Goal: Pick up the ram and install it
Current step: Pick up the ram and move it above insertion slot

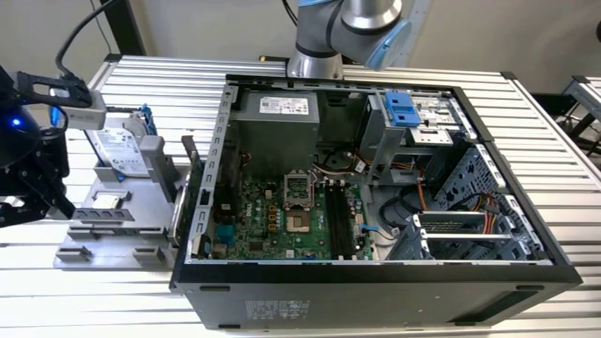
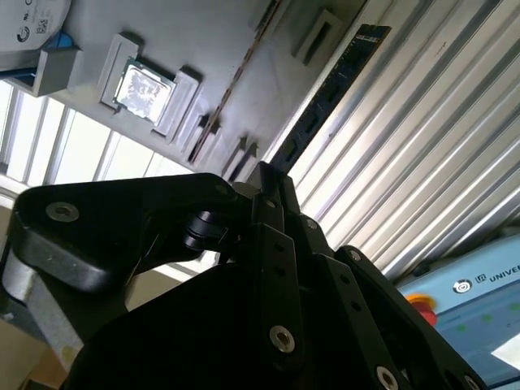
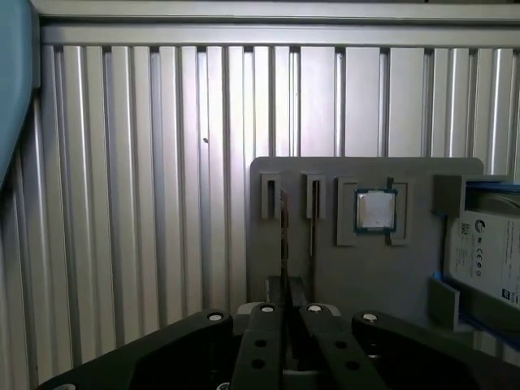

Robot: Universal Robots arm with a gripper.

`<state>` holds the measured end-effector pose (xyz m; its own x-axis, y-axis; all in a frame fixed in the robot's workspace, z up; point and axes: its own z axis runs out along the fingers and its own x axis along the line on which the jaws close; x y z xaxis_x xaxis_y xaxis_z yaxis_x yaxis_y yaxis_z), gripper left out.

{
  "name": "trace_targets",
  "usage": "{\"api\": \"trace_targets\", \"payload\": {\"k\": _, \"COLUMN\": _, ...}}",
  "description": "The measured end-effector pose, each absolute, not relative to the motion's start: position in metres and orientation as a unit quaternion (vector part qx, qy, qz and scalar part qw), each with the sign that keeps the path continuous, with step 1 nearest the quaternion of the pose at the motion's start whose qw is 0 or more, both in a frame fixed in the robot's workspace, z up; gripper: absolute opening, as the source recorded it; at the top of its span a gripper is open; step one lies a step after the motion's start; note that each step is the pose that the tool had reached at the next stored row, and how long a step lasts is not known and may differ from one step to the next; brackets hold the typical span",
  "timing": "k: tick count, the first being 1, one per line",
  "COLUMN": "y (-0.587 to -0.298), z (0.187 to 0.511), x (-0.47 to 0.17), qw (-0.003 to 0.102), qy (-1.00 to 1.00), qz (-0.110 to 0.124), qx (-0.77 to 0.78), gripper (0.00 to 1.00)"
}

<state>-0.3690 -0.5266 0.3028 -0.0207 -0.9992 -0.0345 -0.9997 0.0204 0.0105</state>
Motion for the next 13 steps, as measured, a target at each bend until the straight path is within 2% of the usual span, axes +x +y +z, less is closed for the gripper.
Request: {"api": "trace_targets", "payload": {"k": 13, "y": -0.527, "z": 0.321, "x": -0.369, "qw": 0.009, "qy": 0.714, "qz": 0.016, "qx": -0.700, "gripper": 0.00}}
